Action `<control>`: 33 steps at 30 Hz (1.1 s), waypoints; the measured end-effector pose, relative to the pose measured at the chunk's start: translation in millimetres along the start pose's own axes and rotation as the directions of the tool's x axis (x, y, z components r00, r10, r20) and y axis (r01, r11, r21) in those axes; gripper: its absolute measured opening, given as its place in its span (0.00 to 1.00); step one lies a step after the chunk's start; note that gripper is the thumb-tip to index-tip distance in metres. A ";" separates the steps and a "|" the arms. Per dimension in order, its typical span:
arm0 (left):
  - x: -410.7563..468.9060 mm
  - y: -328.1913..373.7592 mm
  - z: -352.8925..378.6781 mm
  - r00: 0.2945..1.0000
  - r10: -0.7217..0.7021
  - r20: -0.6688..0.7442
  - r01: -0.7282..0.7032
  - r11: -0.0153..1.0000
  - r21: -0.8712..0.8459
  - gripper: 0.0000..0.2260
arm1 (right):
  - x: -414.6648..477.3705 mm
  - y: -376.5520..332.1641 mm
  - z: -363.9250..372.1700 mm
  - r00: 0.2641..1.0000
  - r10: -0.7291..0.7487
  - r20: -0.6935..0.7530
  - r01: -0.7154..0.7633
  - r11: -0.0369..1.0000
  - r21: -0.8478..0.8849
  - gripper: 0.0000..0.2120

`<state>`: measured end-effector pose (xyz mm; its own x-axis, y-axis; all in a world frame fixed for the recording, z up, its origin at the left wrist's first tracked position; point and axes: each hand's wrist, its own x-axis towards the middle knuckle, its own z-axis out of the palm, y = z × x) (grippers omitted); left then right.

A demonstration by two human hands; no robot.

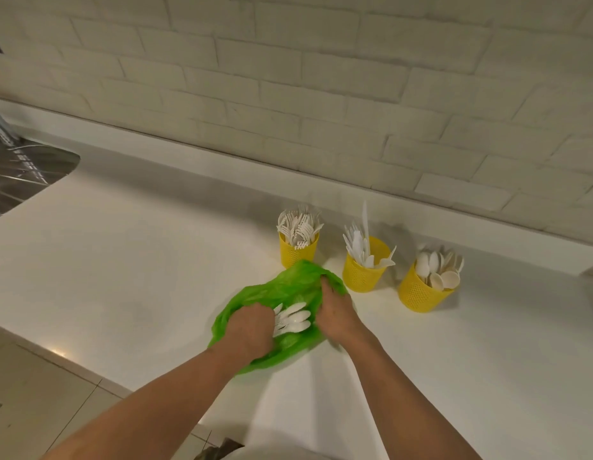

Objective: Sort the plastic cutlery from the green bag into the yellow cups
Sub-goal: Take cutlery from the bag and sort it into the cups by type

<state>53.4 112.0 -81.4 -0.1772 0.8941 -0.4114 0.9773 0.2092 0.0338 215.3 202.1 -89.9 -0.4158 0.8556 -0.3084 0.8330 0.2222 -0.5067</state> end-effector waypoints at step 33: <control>-70.1 28.8 -103.4 0.944 0.298 -0.144 -0.028 -0.361 -0.932 0.07 | -89.3 -53.9 -118.6 0.802 -0.221 -0.555 0.581 0.503 0.640 0.17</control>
<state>81.9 96.4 42.6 0.1077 0.9630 -0.2471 -0.4564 0.2688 0.8482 250.8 169.1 60.4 -0.3149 0.8966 0.3114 -0.0563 0.3099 -0.9491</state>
